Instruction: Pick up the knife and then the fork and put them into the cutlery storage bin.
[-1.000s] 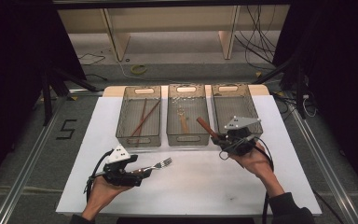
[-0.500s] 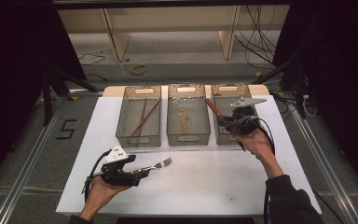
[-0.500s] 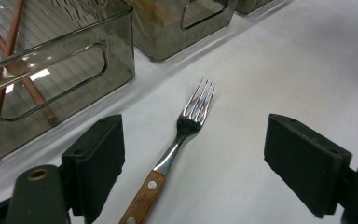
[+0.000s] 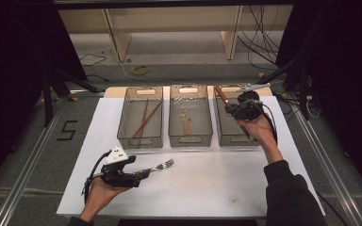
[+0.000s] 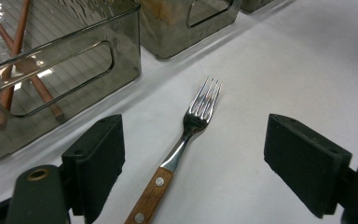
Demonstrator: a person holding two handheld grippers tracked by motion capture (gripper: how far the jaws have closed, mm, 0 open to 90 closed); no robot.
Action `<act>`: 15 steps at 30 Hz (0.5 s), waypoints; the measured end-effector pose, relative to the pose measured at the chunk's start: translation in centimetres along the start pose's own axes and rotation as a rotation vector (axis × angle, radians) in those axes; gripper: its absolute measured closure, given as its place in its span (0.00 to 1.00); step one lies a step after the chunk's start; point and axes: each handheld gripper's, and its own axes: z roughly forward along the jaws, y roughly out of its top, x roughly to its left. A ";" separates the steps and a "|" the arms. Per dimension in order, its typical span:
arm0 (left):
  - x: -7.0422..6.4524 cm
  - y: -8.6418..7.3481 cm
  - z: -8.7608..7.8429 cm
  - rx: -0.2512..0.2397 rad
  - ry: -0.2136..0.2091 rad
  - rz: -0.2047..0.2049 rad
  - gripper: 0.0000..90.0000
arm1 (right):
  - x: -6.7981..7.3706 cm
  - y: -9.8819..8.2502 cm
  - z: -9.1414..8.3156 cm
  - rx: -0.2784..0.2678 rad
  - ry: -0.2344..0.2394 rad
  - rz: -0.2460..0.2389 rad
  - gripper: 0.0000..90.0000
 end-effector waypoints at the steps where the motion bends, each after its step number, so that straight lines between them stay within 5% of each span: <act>1: 0.1 0.0 0.0 0.002 -0.001 0.001 0.22 | -0.1 0.1 0.1 0.001 -0.003 0.004 0.86; 15: 0.5 0.0 0.1 0.026 0.007 0.009 0.22 | -2.1 1.4 2.7 0.057 -0.058 0.048 0.86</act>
